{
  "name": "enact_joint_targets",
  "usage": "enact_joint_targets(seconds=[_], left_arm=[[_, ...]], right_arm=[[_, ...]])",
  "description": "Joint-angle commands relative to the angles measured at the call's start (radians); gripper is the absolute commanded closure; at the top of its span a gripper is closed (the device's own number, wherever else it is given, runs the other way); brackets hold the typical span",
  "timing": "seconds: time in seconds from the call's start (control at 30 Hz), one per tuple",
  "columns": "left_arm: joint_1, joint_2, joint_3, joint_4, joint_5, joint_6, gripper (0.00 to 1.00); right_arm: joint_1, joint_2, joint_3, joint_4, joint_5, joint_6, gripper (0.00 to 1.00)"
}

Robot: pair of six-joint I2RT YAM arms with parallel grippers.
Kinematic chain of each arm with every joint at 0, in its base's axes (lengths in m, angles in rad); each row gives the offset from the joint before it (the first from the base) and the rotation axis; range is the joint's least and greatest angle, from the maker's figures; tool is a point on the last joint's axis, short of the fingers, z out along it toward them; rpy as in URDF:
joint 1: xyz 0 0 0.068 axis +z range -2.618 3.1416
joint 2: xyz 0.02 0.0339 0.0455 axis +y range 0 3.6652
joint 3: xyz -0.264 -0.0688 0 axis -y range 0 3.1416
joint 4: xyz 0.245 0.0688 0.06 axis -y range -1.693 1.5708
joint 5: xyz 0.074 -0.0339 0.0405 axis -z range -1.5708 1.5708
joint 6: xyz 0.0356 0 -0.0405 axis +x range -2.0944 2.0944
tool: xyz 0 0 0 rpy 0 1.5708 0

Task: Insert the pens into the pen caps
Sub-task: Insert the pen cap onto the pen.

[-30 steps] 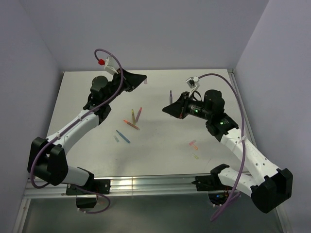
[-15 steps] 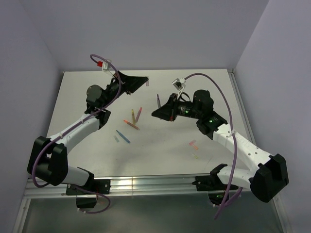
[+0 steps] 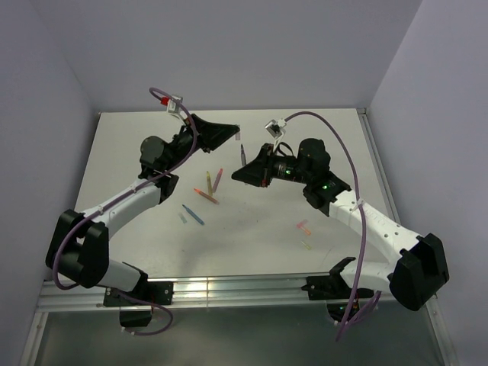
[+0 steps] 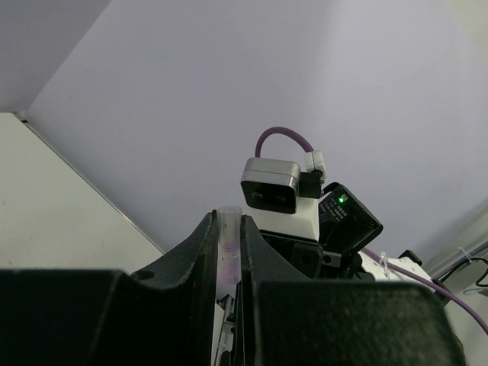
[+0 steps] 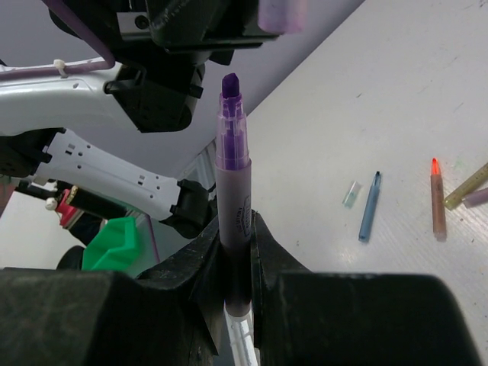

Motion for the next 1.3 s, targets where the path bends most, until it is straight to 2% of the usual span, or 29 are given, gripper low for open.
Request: enact_joint_targets(seconds=[0.0, 1.27], left_arm=[[-0.015, 0.004, 0.037, 0.055, 0.026, 0.015, 1.00], [-0.035, -0.013, 0.043, 0.047, 0.036, 0.026, 1.00]], right_arm=[[0.013, 0.006, 0.053, 0.068, -0.003, 0.010, 1.00], [0.014, 0.028, 0.070, 0.033, 0.017, -0.003, 1.00]])
